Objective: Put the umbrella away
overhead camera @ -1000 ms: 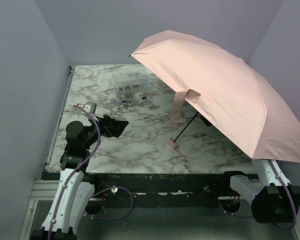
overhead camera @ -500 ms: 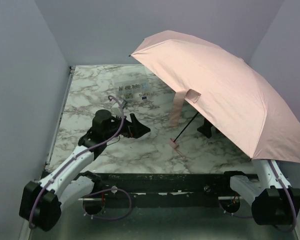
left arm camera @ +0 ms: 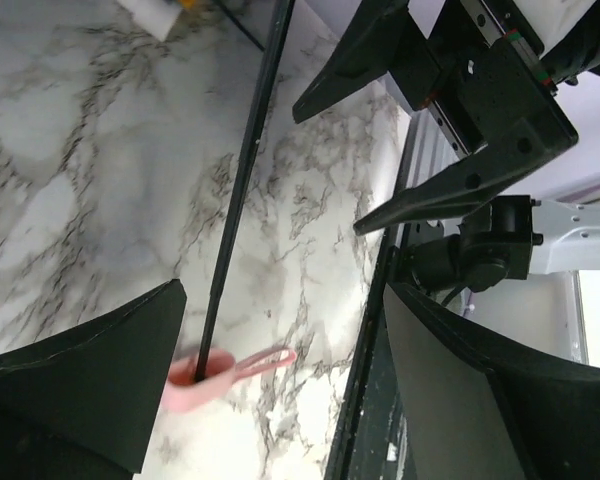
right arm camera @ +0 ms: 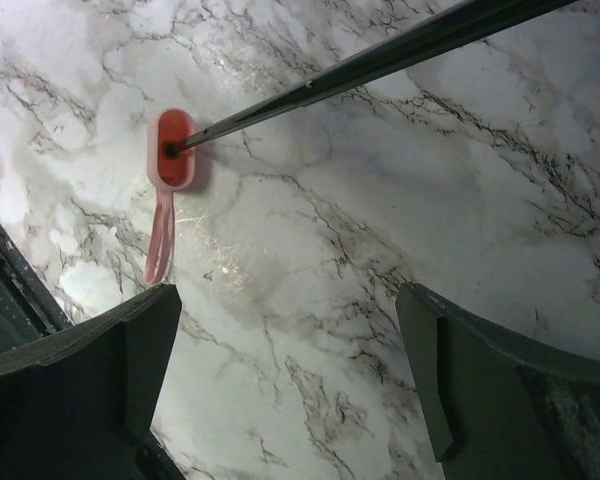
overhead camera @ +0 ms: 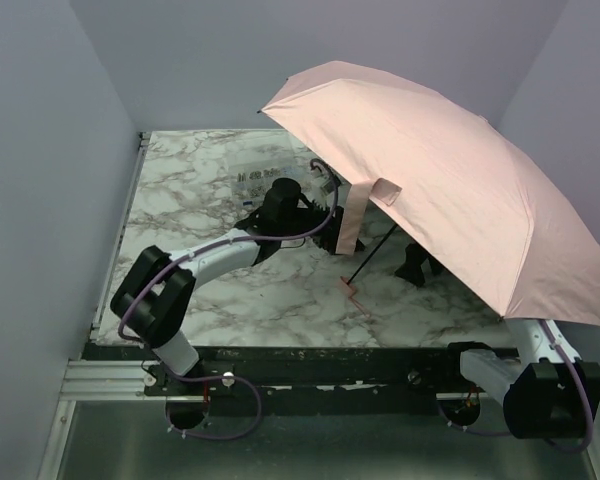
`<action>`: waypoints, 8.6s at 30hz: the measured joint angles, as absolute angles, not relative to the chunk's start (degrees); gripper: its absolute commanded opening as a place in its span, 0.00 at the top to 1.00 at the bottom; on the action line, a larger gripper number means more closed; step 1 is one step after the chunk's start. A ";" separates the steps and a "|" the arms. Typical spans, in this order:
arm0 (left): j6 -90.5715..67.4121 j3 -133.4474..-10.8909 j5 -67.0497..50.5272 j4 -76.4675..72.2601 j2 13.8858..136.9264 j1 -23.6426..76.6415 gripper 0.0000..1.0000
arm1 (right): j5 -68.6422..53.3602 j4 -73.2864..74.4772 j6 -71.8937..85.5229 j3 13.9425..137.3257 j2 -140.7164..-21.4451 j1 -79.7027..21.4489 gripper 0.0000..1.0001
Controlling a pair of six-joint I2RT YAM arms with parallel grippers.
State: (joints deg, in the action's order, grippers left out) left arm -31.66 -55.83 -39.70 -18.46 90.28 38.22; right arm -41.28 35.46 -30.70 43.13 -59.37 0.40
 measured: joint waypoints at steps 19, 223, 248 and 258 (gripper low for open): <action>-33.78 -77.10 -52.14 -22.63 115.98 41.30 0.48 | -41.71 36.53 -31.59 43.13 -59.83 1.08 0.00; -76.51 -78.70 -28.84 -79.31 96.57 44.73 0.42 | -80.34 -10.68 47.53 76.75 -68.47 -13.61 0.99; -58.28 -75.61 -23.77 -48.14 86.43 45.12 0.59 | -62.30 33.30 4.80 83.37 -67.22 -13.76 0.99; -56.66 -77.97 -26.57 -46.72 87.64 44.97 1.00 | -64.12 33.85 3.36 81.30 -64.60 -14.00 0.60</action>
State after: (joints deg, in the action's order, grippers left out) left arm -56.66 -77.97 -26.57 -46.72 87.64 44.97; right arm -64.12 33.85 3.36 81.30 -64.60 -14.00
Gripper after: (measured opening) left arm 0.079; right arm 0.206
